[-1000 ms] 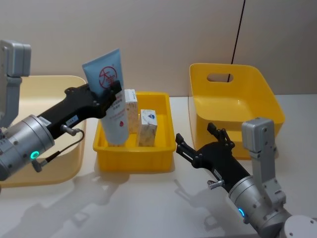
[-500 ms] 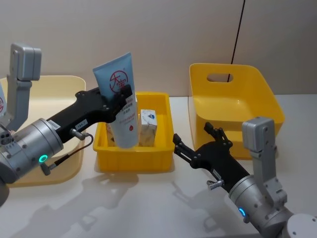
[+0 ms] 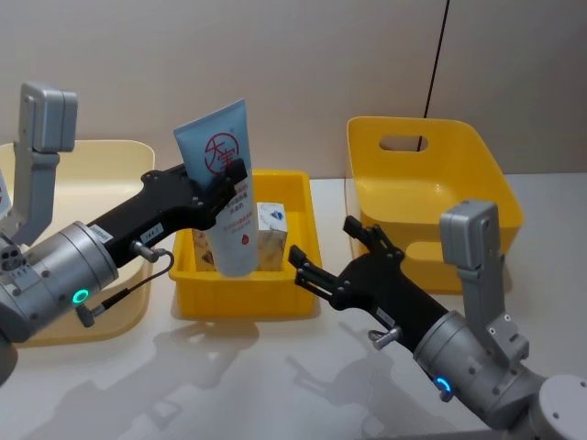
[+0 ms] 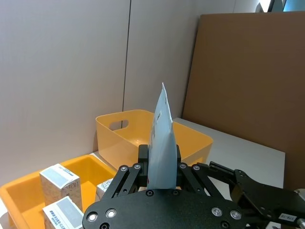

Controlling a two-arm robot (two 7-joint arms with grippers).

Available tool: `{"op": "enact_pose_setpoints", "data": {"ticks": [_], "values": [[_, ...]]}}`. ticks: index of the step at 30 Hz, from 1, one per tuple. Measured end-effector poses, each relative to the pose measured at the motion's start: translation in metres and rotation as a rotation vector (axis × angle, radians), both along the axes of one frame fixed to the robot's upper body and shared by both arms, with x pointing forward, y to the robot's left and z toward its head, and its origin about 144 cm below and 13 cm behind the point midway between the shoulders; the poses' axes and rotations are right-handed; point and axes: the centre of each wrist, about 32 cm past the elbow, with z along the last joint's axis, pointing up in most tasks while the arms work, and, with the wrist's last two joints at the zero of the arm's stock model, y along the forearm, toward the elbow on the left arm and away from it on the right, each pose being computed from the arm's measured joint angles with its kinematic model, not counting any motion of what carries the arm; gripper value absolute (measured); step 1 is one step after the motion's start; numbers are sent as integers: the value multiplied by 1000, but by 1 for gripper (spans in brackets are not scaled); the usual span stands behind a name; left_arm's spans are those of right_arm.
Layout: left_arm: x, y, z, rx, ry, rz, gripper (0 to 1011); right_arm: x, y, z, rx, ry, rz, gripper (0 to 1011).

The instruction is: Bimanual collaborative sorting of washing and personal care products

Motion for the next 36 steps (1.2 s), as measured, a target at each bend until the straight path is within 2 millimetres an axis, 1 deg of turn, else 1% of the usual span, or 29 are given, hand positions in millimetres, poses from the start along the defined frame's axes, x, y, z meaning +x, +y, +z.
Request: {"op": "enact_pose_setpoints", "data": {"ticks": [7,9,17,26,36], "values": [[0,-1,0,-1,0,-2,259,2,4,13,10,-5,83,1001],[0,-1,0,-1,0,-3,259,4,7,20,12,-4,115,1001],[0,-1,0,-2,0,-5,259,6,17,33,6,8,157,1001],[0,-1,0,-1,0,-6,259,9,32,39,-10,24,138,1001],[0,-1,0,-1,0,-6,259,14,49,38,-31,43,90,1001]]}}
